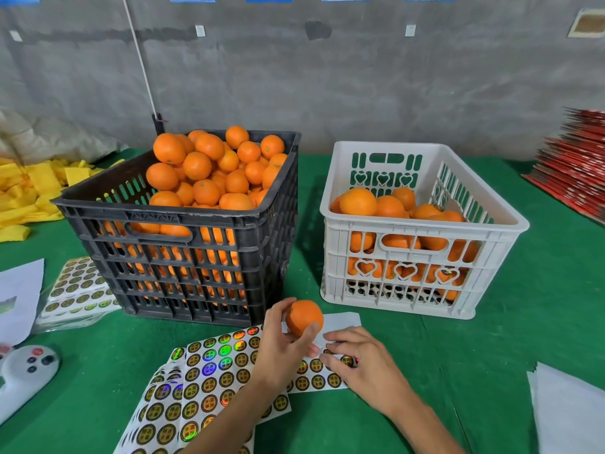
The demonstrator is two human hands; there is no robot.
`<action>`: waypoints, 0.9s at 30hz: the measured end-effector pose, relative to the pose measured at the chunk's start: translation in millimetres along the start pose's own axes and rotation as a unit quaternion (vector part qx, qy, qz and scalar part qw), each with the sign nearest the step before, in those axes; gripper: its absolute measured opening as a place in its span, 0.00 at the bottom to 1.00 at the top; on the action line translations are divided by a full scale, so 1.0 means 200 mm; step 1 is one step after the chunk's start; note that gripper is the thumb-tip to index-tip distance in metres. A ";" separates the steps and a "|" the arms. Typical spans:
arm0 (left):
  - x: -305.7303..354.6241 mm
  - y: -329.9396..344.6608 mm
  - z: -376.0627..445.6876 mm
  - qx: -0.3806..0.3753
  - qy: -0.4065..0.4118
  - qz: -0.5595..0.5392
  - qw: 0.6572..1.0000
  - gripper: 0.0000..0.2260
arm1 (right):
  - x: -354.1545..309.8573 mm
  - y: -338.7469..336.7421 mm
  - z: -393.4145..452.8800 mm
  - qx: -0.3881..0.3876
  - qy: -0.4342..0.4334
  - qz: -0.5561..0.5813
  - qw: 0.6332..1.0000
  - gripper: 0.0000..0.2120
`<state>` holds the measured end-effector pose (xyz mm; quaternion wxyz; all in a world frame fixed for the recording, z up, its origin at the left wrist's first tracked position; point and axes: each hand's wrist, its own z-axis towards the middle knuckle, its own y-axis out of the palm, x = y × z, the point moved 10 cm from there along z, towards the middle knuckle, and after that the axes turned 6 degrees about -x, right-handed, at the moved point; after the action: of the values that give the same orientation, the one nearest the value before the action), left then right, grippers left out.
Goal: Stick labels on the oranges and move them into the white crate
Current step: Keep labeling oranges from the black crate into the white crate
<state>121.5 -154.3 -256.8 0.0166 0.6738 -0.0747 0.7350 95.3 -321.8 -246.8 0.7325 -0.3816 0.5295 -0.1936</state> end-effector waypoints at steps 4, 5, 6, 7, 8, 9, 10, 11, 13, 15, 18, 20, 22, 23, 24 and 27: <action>-0.01 0.00 0.01 -0.002 -0.005 -0.009 1.000 0.26 | 0.03 0.00 0.01 0.010 0.027 0.054 0.998 0.13; -0.02 0.00 0.01 -0.002 -0.006 -0.009 1.000 0.26 | 0.03 0.00 0.01 0.010 0.031 0.060 0.998 0.12; -0.02 0.00 0.01 -0.001 -0.006 -0.008 1.000 0.25 | 0.03 0.00 0.01 0.011 0.034 0.063 0.997 0.11; -0.02 0.00 0.01 -0.001 -0.007 -0.008 1.000 0.25 | 0.03 0.00 0.01 0.012 0.036 0.063 0.997 0.11; -0.02 0.00 0.01 -0.001 -0.007 -0.009 1.000 0.25 | 0.03 0.00 0.01 0.014 0.037 0.062 0.997 0.10; -0.02 0.00 0.01 -0.002 -0.008 -0.011 1.000 0.25 | 0.02 0.00 0.01 0.016 0.036 0.059 0.997 0.10; -0.01 0.01 0.01 -0.002 -0.008 -0.013 1.000 0.25 | 0.02 0.00 0.01 0.017 0.035 0.057 0.998 0.10; -0.01 0.01 0.01 -0.001 -0.008 -0.014 1.000 0.25 | 0.02 0.00 0.01 0.017 0.036 0.057 0.998 0.10; -0.01 0.00 0.01 0.000 -0.009 -0.014 1.000 0.24 | 0.01 0.00 0.01 0.018 0.039 0.064 0.997 0.09; -0.01 0.00 0.01 0.001 -0.009 -0.016 1.000 0.24 | 0.01 0.00 0.01 0.018 0.043 0.068 0.997 0.09; -0.01 0.00 0.01 0.002 -0.013 -0.019 1.000 0.24 | 0.01 0.00 0.01 0.015 0.041 0.063 0.997 0.07; -0.01 0.00 0.01 0.002 -0.016 -0.019 1.000 0.24 | 0.01 -0.01 0.01 0.012 0.043 0.073 0.996 0.06; -0.01 0.00 0.01 0.000 -0.015 -0.016 1.000 0.24 | 0.02 -0.02 0.01 0.019 0.052 0.095 0.994 0.06; -0.01 0.00 0.01 -0.001 -0.013 -0.013 1.000 0.24 | 0.02 -0.03 0.01 0.021 0.057 0.097 0.993 0.06; -0.01 0.01 0.00 -0.002 -0.012 -0.010 1.000 0.24 | 0.02 -0.03 0.01 0.018 0.058 0.093 0.994 0.06; 0.00 0.00 0.00 -0.002 -0.012 -0.008 1.000 0.24 | 0.02 -0.03 0.01 0.016 0.059 0.086 0.994 0.06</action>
<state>122.1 -155.0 -257.2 0.0229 0.6829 -0.0707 0.7267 99.1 -327.7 -243.2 0.7201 -0.3107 0.5993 -0.1605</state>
